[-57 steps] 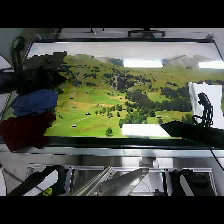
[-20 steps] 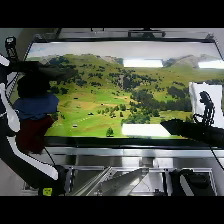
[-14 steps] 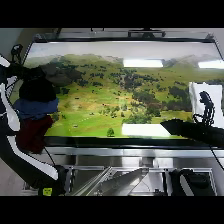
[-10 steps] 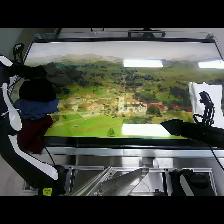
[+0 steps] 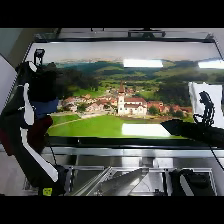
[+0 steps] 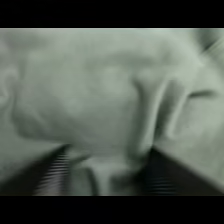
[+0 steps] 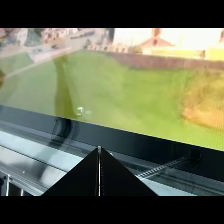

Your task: Fold the shirts.

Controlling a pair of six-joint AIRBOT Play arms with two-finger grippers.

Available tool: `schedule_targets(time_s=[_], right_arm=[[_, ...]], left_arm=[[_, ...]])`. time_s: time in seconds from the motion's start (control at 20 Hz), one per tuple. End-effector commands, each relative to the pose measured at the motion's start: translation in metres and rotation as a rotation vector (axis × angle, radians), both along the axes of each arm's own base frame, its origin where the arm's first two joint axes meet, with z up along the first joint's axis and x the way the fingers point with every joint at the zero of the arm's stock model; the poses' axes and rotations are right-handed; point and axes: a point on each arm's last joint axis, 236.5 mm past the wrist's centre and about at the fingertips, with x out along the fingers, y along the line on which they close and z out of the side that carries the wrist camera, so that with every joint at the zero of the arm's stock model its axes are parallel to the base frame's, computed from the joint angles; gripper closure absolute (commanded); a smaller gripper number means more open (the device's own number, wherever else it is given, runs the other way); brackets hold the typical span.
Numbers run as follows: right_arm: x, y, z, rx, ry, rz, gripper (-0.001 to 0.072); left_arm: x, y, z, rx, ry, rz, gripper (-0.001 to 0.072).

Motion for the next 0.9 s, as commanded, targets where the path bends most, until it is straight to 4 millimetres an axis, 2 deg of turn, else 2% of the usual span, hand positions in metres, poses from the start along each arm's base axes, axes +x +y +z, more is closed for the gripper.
schedule_targets(time_s=[0.0, 0.1, 0.15, 0.2, 0.3, 0.35, 0.4, 0.5, 0.55, 0.6, 0.65, 0.75, 0.85], right_arm=[[0.0, 0.0, 0.0, 0.0, 0.001, 0.0, 0.0697], [0.0, 0.0, 0.0, 0.0, 0.001, 0.0, 0.0697], [0.0, 0.0, 0.0, 0.0, 0.001, 0.0, 0.0697], [0.0, 0.0, 0.0, 0.0, 0.001, 0.0, 0.0697], [0.001, 0.0, 0.0, 0.0, -0.002, -0.003, 0.0697], [0.006, -0.001, 0.002, 0.002, -0.016, -0.017, 0.0697], [0.01, -0.003, 0.002, 0.003, -0.026, -0.03, 0.0697], [0.011, -0.003, -0.001, 0.002, -0.014, -0.029, 0.0697], [0.014, -0.006, -0.004, -0.01, -0.012, -0.036, 0.0697], [0.016, -0.011, -0.008, -0.036, -0.009, -0.042, 0.0697], [0.016, -0.017, -0.016, -0.075, 0.0, -0.045, 0.0697], [0.018, -0.031, -0.027, -0.151, 0.012, -0.052, 0.0697], [0.018, -0.044, -0.037, -0.216, 0.026, -0.057, 0.0696]], left_arm=[[-0.009, -0.004, -0.017, 0.109, 0.085, -0.038, 0.0693], [0.002, -0.031, 0.008, 0.102, 0.032, -0.075, 0.0691], [0.009, -0.052, 0.031, 0.087, -0.002, -0.098, 0.0691], [0.014, -0.074, 0.059, 0.064, -0.042, -0.122, 0.0692], [0.007, -0.144, 0.13, -0.06, -0.141, -0.195, 0.0691], [-0.006, -0.182, 0.163, -0.147, -0.175, -0.241, 0.0691], [-0.028, -0.225, 0.197, -0.253, -0.204, -0.295, 0.0691], [-0.084, -0.304, 0.253, -0.485, -0.211, -0.419, 0.0691], [-0.118, -0.34, 0.273, -0.592, -0.18, -0.49, 0.0691], [-0.152, -0.368, 0.284, -0.665, -0.134, -0.556, 0.0692], [-0.178, -0.388, 0.284, -0.698, -0.089, -0.598, 0.0691], [-0.216, -0.418, 0.265, -0.709, -0.008, -0.629, 0.0692], [-0.242, -0.441, 0.231, -0.715, 0.077, -0.646, 0.0692]])
